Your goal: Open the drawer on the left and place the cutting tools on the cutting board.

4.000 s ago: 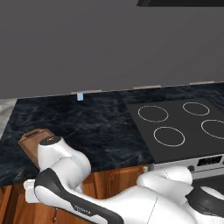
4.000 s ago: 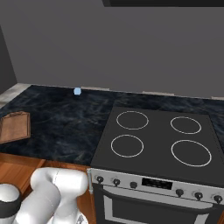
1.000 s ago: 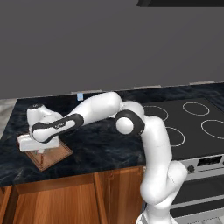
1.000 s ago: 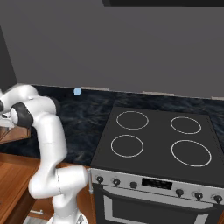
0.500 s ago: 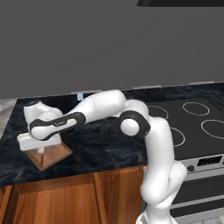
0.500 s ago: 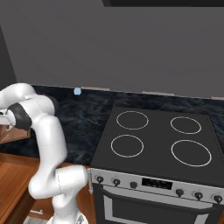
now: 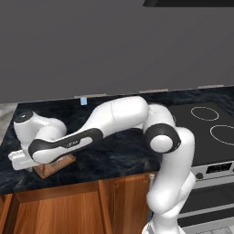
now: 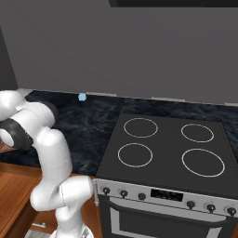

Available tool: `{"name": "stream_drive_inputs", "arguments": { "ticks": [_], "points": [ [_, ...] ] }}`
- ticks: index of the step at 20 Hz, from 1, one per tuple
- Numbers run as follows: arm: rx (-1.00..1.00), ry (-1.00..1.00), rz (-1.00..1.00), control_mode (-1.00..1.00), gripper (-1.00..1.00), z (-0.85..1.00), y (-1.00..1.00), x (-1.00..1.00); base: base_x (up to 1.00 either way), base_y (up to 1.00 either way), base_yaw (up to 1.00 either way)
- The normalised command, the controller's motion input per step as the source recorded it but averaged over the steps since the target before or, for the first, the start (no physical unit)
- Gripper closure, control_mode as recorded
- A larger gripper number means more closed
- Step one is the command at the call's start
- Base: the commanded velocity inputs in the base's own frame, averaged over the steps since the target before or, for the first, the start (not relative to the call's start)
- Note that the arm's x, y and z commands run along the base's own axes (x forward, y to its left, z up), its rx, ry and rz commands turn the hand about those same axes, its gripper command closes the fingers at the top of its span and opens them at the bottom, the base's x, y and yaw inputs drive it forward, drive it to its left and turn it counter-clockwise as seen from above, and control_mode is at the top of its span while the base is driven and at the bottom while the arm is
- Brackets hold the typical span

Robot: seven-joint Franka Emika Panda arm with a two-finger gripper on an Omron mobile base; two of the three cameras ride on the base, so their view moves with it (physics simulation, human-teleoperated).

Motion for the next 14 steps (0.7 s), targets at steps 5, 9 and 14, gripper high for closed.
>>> {"name": "stream_drive_inputs", "arguments": {
  "ticks": [5, 9, 14],
  "points": [
    [0.03, -0.02, 0.00, -1.00, -1.00, 0.06, -0.72, -1.00, 0.00, 0.00, 0.00],
    [0.07, 0.02, 0.00, -1.00, -1.00, 0.00, -0.69, -0.90, 0.00, 0.00, 0.00],
    [0.07, 0.14, 0.00, -1.00, -1.00, -0.07, -0.40, -0.49, 0.00, 0.00, 0.00]
  ]
}}
